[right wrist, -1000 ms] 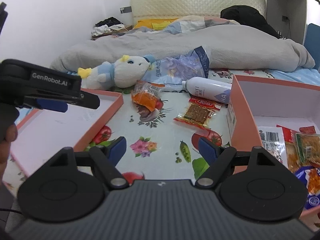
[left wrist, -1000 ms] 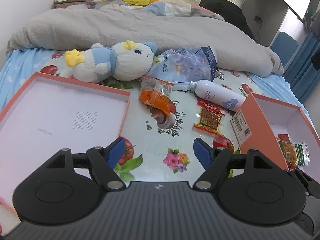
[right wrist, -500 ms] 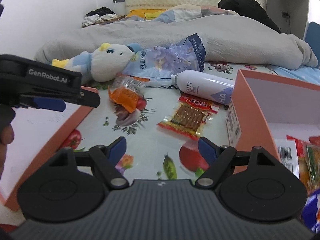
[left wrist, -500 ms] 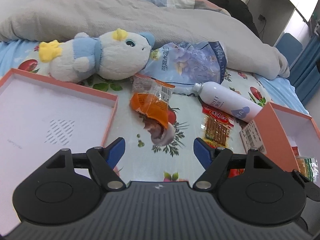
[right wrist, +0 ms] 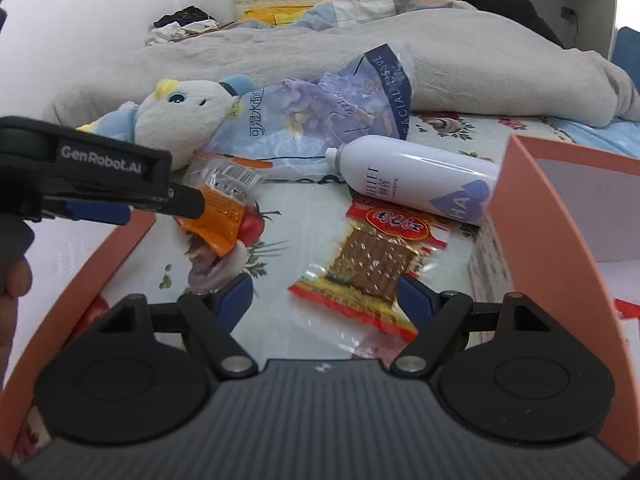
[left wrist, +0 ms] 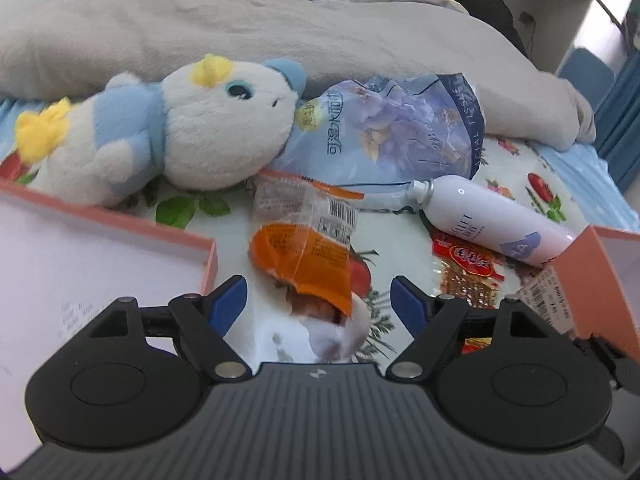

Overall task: Organize snacks
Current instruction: 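Move both tools toward the orange packet and red-labelled jerky packet, then close the left gripper on the orange packet while the right gripper lowers onto the jerky packet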

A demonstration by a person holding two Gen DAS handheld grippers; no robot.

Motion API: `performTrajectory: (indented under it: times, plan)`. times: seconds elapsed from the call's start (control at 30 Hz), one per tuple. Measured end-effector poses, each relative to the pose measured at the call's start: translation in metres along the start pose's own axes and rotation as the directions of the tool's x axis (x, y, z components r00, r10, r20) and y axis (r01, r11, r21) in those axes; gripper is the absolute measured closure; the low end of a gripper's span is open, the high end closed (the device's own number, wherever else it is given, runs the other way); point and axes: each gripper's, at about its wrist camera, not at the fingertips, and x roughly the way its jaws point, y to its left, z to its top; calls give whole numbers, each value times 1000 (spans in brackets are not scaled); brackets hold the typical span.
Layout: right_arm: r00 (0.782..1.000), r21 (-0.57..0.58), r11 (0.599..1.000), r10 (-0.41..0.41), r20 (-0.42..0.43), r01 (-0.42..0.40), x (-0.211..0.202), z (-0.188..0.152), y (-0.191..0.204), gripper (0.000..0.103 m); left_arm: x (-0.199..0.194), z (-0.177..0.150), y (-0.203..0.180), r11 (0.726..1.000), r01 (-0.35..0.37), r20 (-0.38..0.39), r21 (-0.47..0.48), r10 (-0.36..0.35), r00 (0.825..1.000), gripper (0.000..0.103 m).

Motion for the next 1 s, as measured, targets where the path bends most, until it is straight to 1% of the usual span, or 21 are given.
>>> performTrajectory:
  times: [0.07,0.13,0.27,0.33,0.4,0.5,0.57,0.6,0.67,0.7,0.87,0.93,1.0]
  plan:
    - [1000,10,1000,-9,-3,9,9,3,-2,23,8,3,-2,1000,-5,7,24,5,1000,15]
    - [1000,10,1000,-24,-5,24,18,6,-3,22,16,6,-3,999,-2,10,38,2,1000,15]
    - [998,0,998,-67,-14,67,33,11,-6,22,35,12,0,999,-15,0,31,15,1000,15]
    - [996,-9,996,-84,-15,84,40,13,-8,20,42,14,0,999,-7,5,52,7,1000,15]
    - [996,-14,996,-88,-24,87,47,14,-9,13,49,15,0,997,-15,2,74,15,1000,15]
    - [995,0,995,-95,-38,95,55,12,-9,13,56,17,2,996,-29,0,80,29,1000,15]
    - [992,-29,993,-115,-48,114,62,9,-6,12,59,18,4,996,-28,-1,81,29,1000,14]
    - [992,-27,993,-118,-43,117,63,8,-6,9,61,18,5,996,-34,-1,82,34,999,13]
    - [993,0,994,-112,-45,112,65,8,-9,9,64,18,6,996,-42,-3,81,42,999,13]
    - [993,10,994,-107,-44,108,65,7,-10,8,65,18,5,996,-40,2,84,40,999,10]
    - [996,21,996,-90,-22,91,65,2,-11,7,71,16,-2,992,-50,14,114,48,999,10]
    - [997,20,997,-79,-19,79,64,2,-10,10,75,15,-5,990,-71,15,125,70,997,10]
    - [998,8,998,-68,-13,68,64,2,-7,19,81,16,-6,989,-81,12,124,80,997,10]
